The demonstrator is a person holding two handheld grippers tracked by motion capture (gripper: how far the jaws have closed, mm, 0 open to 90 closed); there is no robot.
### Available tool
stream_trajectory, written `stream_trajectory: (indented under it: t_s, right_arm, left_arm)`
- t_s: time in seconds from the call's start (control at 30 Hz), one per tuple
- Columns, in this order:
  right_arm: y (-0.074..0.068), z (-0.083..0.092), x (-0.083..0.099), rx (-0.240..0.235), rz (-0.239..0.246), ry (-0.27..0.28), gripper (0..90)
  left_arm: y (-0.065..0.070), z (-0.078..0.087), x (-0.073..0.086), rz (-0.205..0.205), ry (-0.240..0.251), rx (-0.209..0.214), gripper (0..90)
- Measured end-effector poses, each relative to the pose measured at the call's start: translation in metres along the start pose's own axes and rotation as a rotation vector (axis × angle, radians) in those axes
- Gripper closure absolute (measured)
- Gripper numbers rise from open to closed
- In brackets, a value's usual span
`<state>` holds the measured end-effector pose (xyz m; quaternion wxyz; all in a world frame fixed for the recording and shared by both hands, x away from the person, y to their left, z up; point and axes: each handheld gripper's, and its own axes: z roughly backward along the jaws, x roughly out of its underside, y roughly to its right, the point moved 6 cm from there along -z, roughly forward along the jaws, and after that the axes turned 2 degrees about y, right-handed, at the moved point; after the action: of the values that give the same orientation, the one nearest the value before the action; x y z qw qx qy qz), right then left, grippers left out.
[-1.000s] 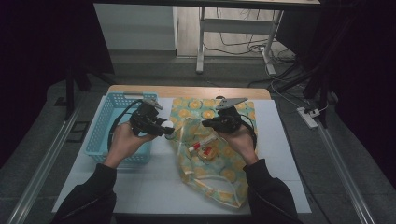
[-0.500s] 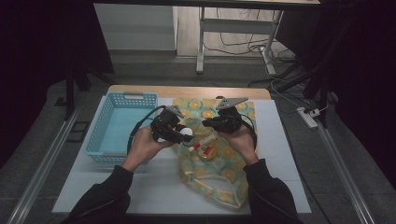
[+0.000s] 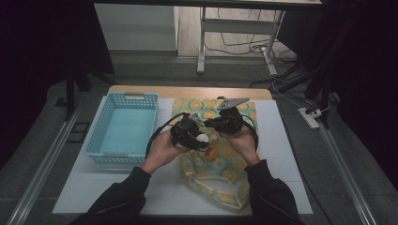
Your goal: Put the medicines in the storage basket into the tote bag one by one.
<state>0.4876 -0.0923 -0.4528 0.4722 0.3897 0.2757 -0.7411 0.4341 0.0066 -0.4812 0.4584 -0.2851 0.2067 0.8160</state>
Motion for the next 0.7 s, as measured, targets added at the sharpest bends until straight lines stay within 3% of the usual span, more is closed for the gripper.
stream_trajectory:
  t_s: [0.3, 0.7]
  right_arm:
    - [0.001, 0.0, 0.001, 0.004, -0.002, 0.0, 89.3]
    - [0.002, -0.001, 0.002, 0.009, -0.007, -0.005, 89.3]
  left_arm:
    - [0.002, -0.02, -0.005, -0.005, 0.005, 0.006, 50.6]
    - [-0.004, -0.039, -0.001, 0.012, -0.017, -0.003, 50.5]
